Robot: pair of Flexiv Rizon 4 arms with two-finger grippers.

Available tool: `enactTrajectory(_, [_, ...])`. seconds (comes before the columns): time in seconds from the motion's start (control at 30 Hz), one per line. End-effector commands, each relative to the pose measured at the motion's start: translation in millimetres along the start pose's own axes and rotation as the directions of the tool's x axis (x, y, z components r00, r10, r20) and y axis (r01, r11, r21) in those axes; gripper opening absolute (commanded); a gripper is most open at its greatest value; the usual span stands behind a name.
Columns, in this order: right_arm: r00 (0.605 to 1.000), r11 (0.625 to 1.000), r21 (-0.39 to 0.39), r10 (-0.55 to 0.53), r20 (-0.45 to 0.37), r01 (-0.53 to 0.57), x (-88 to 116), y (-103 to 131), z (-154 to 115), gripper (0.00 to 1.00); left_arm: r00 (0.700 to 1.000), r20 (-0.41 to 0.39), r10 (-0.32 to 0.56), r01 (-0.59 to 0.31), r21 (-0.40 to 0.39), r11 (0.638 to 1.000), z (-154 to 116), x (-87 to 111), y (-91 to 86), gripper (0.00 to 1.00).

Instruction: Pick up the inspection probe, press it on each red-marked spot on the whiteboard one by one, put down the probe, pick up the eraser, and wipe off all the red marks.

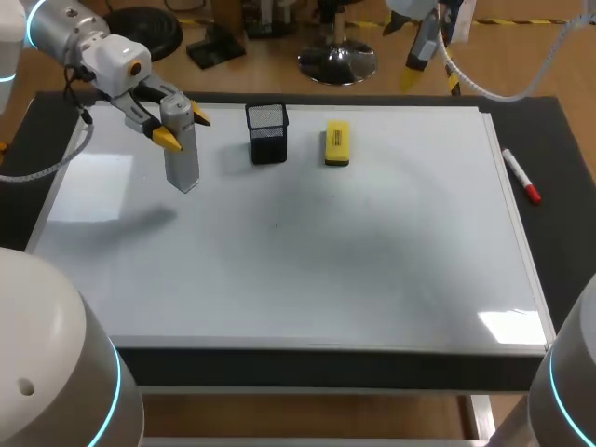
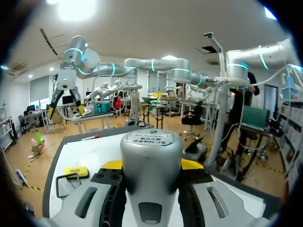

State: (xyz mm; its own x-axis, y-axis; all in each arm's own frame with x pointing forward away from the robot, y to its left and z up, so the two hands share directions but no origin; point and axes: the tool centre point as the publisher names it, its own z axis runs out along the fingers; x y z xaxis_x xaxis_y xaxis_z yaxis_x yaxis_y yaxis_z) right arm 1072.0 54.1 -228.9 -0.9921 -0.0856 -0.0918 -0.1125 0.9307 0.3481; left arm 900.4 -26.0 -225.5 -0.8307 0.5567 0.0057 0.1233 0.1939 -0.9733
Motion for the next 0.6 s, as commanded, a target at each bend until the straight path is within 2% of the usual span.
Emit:
enactTrajectory(0.03, [1.000,1.000,0.003,-0.001,-0.001,0.001,0.3,-0.5,-1.2,1.00,0.994,0.105,-0.030,0.033,-0.027,0.999,7.4,5.0,-6.6,0.00])
enactTrajectory(0.23, [1.000,1.000,0.003,-0.001,-0.001,0.001,0.3,-0.5,-1.2,1.00,0.960,0.275,-0.059,0.073,-0.042,0.996,0.9,1.5,-17.4,0.00])
enactTrajectory(0.33, [1.000,1.000,0.003,-0.001,-0.001,0.001,0.3,-0.5,-1.2,1.00,0.939,0.335,-0.076,0.093,-0.035,0.995,-1.6,-2.8,-24.4,0.00])
enactTrajectory(0.6, [1.000,1.000,0.003,-0.001,-0.001,0.001,0.3,-0.5,-1.2,1.00,0.894,0.436,-0.102,0.129,-0.032,0.991,-6.1,-27.1,-36.0,0.00])
